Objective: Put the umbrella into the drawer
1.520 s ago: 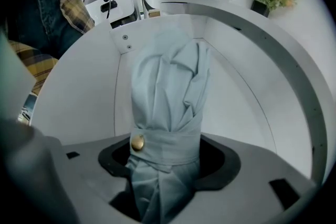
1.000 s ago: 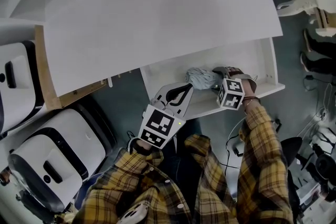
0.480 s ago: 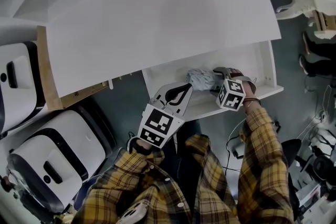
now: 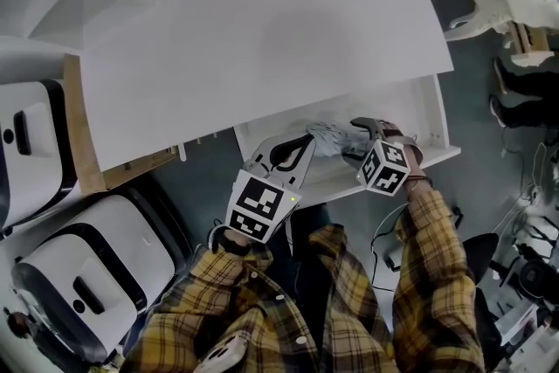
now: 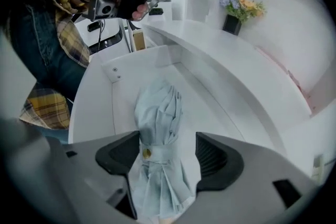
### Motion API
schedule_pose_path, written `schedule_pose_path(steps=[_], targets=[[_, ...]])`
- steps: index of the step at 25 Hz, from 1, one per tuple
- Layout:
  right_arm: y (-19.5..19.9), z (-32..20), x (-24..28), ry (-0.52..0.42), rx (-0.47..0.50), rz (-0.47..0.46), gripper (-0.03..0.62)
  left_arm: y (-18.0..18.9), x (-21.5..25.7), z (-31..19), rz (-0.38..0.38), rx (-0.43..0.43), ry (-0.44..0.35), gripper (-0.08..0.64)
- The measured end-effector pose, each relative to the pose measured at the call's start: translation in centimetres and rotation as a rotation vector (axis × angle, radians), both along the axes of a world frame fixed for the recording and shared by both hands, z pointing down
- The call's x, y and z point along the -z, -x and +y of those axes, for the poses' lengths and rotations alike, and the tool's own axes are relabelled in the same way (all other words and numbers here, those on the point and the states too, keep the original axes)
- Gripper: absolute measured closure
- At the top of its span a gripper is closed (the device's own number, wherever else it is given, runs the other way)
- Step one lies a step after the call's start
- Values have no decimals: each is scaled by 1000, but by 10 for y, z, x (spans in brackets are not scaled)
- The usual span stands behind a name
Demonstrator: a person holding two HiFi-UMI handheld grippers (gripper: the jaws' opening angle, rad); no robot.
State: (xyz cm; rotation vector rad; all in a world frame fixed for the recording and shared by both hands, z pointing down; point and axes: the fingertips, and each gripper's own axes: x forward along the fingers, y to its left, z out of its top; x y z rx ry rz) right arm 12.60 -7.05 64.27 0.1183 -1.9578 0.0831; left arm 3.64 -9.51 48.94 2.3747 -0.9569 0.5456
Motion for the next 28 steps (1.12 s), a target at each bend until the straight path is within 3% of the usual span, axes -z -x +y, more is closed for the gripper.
schedule_pose_path(steps=[14,20,22,25,28], targets=[[36,-39,116,-155,-213,-285,258,-3,57,-25,9,2,-126,541],[47,-57,191,-140,-431,-591,264,-6,91,-36,20,4,-199,541],[50,-63,219,-131,-499,-709,298,-5,103,-40,28,6,-224,541],[58,-68,259,-134,-547,-850,322,-3,123,-42,45,7,-259,541],[62,-69,292,-177,-560,-922,351,-1,141,-42,65,3,-289,541]])
